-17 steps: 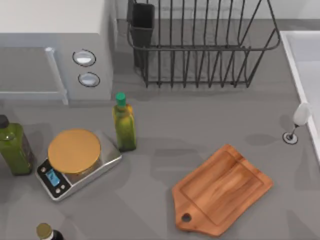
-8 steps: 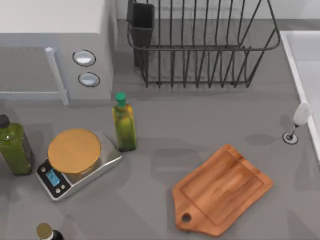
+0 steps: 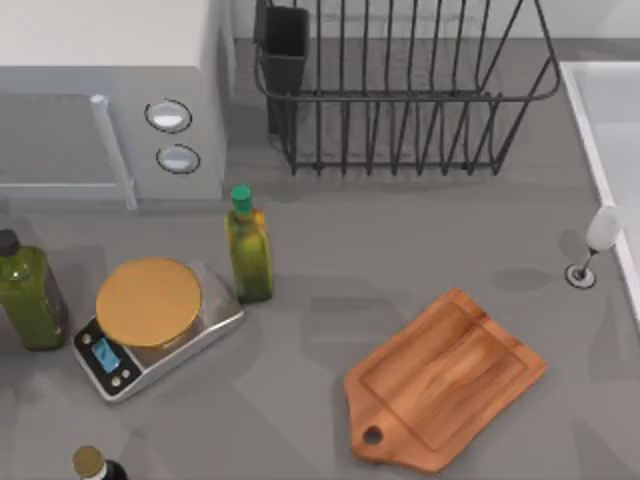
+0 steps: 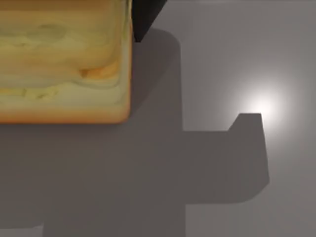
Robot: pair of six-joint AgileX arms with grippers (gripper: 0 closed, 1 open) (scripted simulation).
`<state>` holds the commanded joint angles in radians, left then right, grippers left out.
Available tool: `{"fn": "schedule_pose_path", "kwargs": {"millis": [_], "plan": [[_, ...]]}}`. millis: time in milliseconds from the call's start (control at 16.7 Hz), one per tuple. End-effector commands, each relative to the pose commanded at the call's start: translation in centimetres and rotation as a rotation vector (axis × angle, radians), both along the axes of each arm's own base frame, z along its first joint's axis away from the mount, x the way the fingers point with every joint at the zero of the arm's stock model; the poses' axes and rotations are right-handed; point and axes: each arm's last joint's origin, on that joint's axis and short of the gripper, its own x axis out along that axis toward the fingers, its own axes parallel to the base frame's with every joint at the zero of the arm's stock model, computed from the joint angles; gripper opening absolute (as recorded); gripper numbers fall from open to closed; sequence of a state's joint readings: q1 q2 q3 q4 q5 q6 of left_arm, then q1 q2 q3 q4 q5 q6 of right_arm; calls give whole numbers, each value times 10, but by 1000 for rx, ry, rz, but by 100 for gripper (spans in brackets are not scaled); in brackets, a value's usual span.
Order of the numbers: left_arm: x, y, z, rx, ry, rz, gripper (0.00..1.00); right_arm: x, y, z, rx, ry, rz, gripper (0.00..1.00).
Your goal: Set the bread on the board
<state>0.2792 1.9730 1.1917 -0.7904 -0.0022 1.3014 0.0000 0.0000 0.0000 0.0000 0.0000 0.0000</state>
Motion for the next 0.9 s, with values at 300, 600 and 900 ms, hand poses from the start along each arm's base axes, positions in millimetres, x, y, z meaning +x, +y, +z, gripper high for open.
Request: {"fn": "schedule_pose_path", "kwargs": {"millis": [300, 600, 900], "plan": [[-13, 15, 26, 8, -29, 59, 0, 0, 0, 0, 0, 0, 0, 100], [-19, 22, 74, 17, -71, 82, 0, 0, 0, 0, 0, 0, 0, 100], [-6, 8, 100, 12, -41, 25, 0, 0, 0, 0, 0, 0, 0, 100]]}}
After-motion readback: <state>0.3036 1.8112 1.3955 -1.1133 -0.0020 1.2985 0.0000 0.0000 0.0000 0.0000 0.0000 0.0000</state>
